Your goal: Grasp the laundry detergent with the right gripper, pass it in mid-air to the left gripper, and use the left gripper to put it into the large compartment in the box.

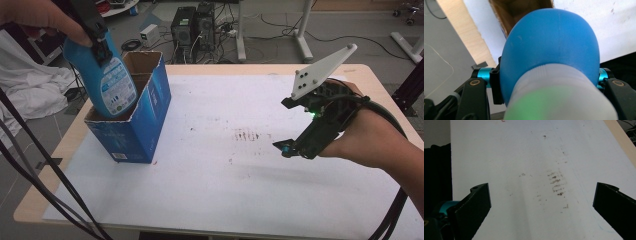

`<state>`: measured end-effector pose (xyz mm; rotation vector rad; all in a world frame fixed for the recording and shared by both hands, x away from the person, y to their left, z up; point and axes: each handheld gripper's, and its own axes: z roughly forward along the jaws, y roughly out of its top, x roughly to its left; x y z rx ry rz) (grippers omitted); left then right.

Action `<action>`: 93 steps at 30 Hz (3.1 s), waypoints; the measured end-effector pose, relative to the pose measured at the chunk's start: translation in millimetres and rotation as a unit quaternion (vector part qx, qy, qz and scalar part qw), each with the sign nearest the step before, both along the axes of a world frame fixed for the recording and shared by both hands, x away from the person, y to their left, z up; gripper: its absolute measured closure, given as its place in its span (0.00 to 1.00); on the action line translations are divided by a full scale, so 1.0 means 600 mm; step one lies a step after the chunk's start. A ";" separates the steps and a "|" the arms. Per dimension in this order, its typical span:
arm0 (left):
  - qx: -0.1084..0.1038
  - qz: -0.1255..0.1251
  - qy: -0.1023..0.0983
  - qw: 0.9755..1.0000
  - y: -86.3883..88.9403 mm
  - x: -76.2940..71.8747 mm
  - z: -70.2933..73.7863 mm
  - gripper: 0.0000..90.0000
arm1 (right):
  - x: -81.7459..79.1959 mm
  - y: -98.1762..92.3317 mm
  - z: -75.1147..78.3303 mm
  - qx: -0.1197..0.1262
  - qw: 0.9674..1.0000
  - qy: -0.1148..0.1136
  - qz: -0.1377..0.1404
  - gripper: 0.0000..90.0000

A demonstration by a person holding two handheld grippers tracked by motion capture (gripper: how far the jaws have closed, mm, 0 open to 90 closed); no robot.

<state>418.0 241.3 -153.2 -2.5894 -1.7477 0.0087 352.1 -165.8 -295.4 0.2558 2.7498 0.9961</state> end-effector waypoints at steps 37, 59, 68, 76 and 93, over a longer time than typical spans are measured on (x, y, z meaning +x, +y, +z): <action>0.011 -0.282 0.016 0.959 0.004 0.029 -0.227 0.42 | 0.001 0.011 -0.021 -0.028 1.000 0.009 -0.008 0.01; 0.003 -0.260 0.008 0.966 0.004 0.012 -0.168 0.28 | 0.001 0.007 -0.021 -0.026 1.000 0.011 -0.003 0.01; -0.005 -0.278 -0.002 0.961 -0.012 -0.006 -0.124 0.24 | 0.003 0.003 -0.018 -0.024 1.000 0.014 -0.005 0.01; 0.016 -0.284 -0.019 0.959 -0.024 -0.014 -0.083 0.20 | 0.008 -0.005 -0.010 -0.027 1.000 0.011 -0.008 0.01; 0.011 -0.387 -0.023 0.922 -0.128 -0.042 -0.054 0.07 | 0.024 -0.023 0.033 -0.083 0.996 0.018 0.004 0.01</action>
